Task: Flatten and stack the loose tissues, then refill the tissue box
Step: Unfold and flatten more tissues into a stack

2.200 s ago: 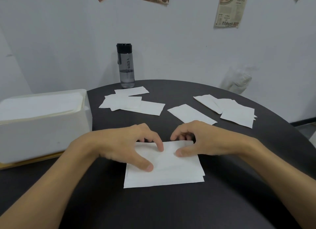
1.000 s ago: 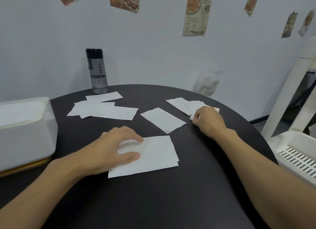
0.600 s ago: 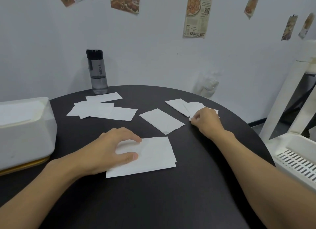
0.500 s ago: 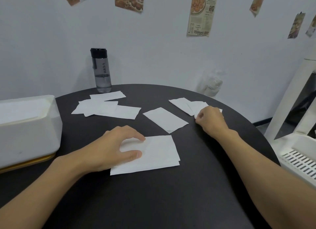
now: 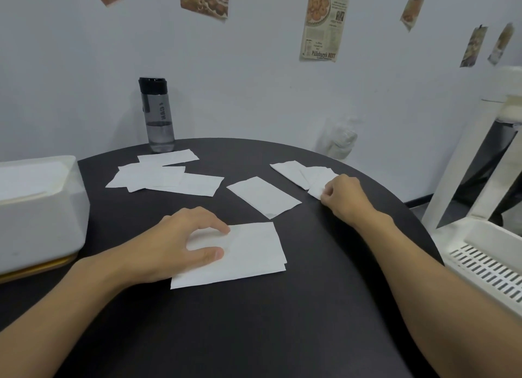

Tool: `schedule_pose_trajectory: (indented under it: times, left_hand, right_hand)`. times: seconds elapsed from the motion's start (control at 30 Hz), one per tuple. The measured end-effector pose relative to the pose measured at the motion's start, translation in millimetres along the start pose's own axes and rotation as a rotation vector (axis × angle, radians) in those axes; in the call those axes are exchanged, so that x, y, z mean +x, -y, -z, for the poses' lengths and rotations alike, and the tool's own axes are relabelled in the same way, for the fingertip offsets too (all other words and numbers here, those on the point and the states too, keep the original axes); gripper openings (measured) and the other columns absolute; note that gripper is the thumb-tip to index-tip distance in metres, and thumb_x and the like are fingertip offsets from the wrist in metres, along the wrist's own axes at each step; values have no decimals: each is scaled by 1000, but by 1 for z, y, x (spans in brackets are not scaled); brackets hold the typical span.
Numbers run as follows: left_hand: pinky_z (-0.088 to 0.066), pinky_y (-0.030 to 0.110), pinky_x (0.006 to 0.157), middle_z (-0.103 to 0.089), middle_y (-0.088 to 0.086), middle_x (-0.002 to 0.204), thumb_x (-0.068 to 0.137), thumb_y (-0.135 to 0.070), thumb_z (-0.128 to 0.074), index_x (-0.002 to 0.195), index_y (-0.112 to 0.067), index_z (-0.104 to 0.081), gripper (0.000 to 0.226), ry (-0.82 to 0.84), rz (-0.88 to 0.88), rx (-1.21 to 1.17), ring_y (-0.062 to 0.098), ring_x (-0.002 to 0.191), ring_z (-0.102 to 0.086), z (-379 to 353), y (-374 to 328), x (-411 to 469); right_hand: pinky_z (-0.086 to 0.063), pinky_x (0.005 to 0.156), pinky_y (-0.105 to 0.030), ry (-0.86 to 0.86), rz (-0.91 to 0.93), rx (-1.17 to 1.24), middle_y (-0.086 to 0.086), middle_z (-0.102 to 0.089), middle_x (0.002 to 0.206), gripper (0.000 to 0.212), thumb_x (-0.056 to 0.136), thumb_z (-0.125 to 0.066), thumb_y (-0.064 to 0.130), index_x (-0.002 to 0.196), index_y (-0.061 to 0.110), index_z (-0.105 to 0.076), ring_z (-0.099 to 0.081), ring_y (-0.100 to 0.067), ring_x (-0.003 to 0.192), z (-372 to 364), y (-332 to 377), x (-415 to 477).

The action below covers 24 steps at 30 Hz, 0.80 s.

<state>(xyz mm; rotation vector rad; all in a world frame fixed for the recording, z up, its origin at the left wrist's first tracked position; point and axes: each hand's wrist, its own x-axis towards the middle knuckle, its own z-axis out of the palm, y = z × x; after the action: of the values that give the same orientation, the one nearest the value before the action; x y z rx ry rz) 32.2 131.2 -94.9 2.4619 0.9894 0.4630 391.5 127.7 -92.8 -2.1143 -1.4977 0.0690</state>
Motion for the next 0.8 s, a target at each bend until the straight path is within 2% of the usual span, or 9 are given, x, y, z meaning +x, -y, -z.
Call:
schedule_pose_trajectory:
  times: [0.23, 0.3, 0.33, 0.4, 0.43, 0.5, 0.57, 0.67, 0.8]
  left_hand:
    - [-33, 35, 114, -49, -38, 127, 89, -51, -66, 115, -51, -59, 27, 5, -7, 8, -12, 125, -40, 0, 2, 0]
    - [-33, 36, 114, -50, -37, 127, 89, -52, -66, 116, -51, -60, 27, 5, -12, 6, -12, 126, -40, 0, 3, 0]
    - [-33, 36, 115, -50, -37, 127, 89, -52, -65, 116, -50, -60, 28, 6, -15, 7, -12, 126, -40, 0, 3, 0]
    - [-32, 37, 115, -49, -38, 128, 88, -52, -65, 116, -49, -60, 28, 3, -18, 7, -13, 126, -40, 0, 3, 1]
    - [-32, 37, 116, -49, -38, 127, 88, -52, -65, 116, -49, -60, 28, 3, -17, 7, -13, 126, -40, 0, 3, 1]
    - [-32, 37, 115, -50, -37, 127, 88, -52, -65, 115, -49, -61, 28, 4, -19, 9, -13, 125, -40, 0, 3, 1]
    - [-33, 37, 115, -50, -37, 127, 88, -53, -65, 115, -49, -61, 27, 6, -17, 8, -13, 125, -40, 1, 2, 1]
    - [-32, 38, 116, -49, -38, 128, 88, -53, -64, 116, -49, -60, 28, 10, -15, 11, -14, 126, -39, 1, 2, 0]
    - [-32, 37, 115, -48, -37, 129, 88, -53, -64, 116, -50, -60, 28, 8, -10, 11, -13, 126, -39, 1, 2, 0]
  right_hand:
    - [-22, 54, -34, -67, 17, 34, -11, -31, 63, 36, 80, -54, -1, 57, 9, -28, -27, -21, 61, -7, -4, -1]
    - [-29, 56, -34, -31, 7, 62, -13, -37, 65, 29, 80, -57, 1, 58, -4, -39, -34, -22, 65, -6, -6, 0]
    - [-35, 57, -35, -3, -4, 76, -18, -43, 66, 26, 82, -59, 5, 66, -13, -48, -38, -23, 66, -4, -7, 0]
    - [-51, 68, -44, 38, -20, 89, -32, -58, 81, 28, 85, -65, 12, 87, -16, -61, -49, -34, 68, 1, -9, 1]
    - [-53, 73, -45, 43, -24, 91, -32, -63, 89, 28, 86, -65, 12, 90, -16, -62, -54, -39, 73, 2, -10, 1]
    - [-48, 65, -37, 34, -35, 95, -31, -61, 79, 23, 85, -62, 5, 87, -17, -62, -52, -35, 68, 3, -10, 0]
    - [-36, 60, -31, 32, -54, 82, -17, -48, 66, 18, 81, -57, -1, 70, -14, -54, -41, -23, 67, 2, -8, 1]
    - [-30, 58, -32, 28, -56, 77, -11, -41, 65, 24, 79, -56, -2, 60, 6, -44, -36, -22, 65, 1, -6, 2]
    - [-28, 56, -33, -14, -18, 101, -12, -38, 65, 30, 77, -56, -3, 58, 9, -36, -34, -22, 63, 1, -7, -3]
